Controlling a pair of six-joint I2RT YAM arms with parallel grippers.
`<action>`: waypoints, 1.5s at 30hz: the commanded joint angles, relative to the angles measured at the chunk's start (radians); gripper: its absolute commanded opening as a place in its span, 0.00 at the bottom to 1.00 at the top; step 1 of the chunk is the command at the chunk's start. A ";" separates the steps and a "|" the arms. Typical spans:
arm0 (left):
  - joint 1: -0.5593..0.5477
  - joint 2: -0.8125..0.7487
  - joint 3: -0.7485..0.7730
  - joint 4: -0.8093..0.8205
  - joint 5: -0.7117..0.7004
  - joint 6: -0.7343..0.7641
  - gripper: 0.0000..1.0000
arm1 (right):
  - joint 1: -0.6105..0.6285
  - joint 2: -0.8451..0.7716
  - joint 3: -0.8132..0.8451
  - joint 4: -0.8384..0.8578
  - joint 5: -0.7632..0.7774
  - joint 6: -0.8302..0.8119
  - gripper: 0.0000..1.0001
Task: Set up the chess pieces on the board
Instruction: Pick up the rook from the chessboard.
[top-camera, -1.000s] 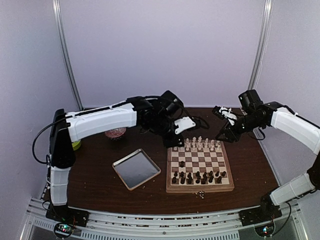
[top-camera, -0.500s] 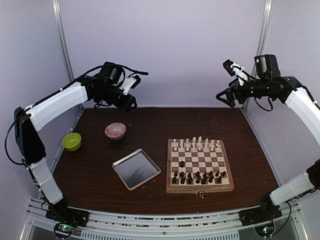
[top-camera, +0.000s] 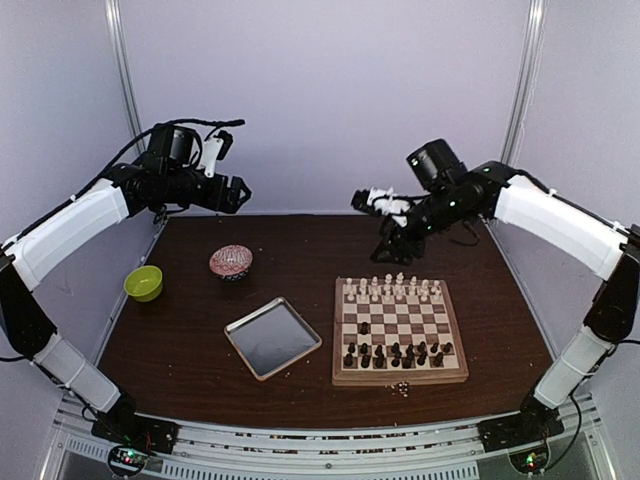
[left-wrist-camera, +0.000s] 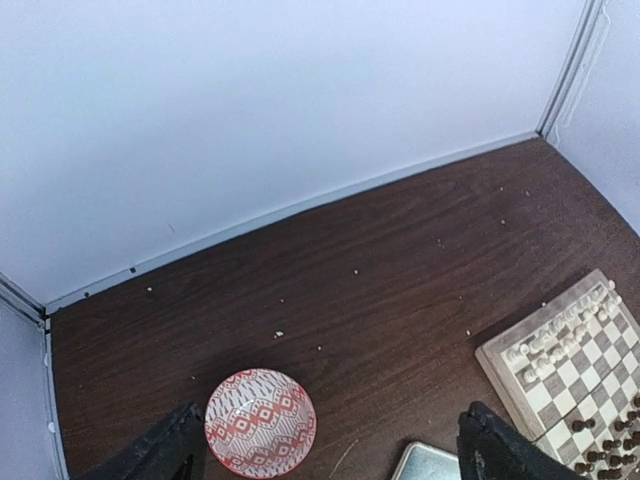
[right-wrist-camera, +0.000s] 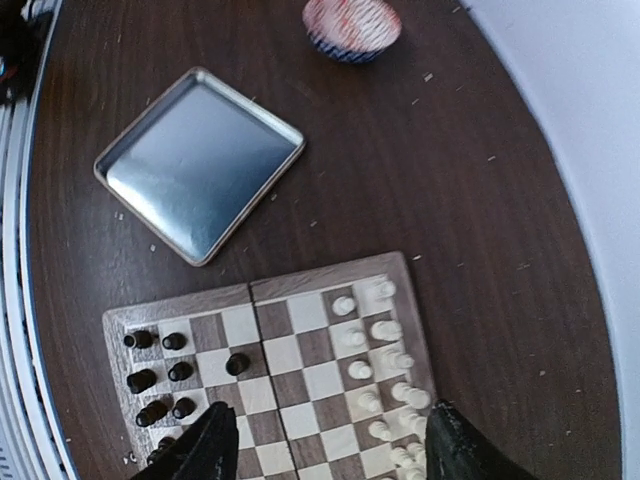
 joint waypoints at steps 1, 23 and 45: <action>0.014 -0.046 -0.030 0.109 0.031 -0.028 0.90 | 0.082 0.105 -0.062 -0.083 0.147 -0.094 0.58; 0.014 -0.019 -0.034 0.139 0.179 -0.012 0.78 | 0.174 0.360 -0.034 -0.118 0.188 -0.085 0.49; 0.014 0.010 -0.014 0.121 0.235 -0.013 0.73 | 0.176 0.423 0.020 -0.151 0.163 -0.064 0.24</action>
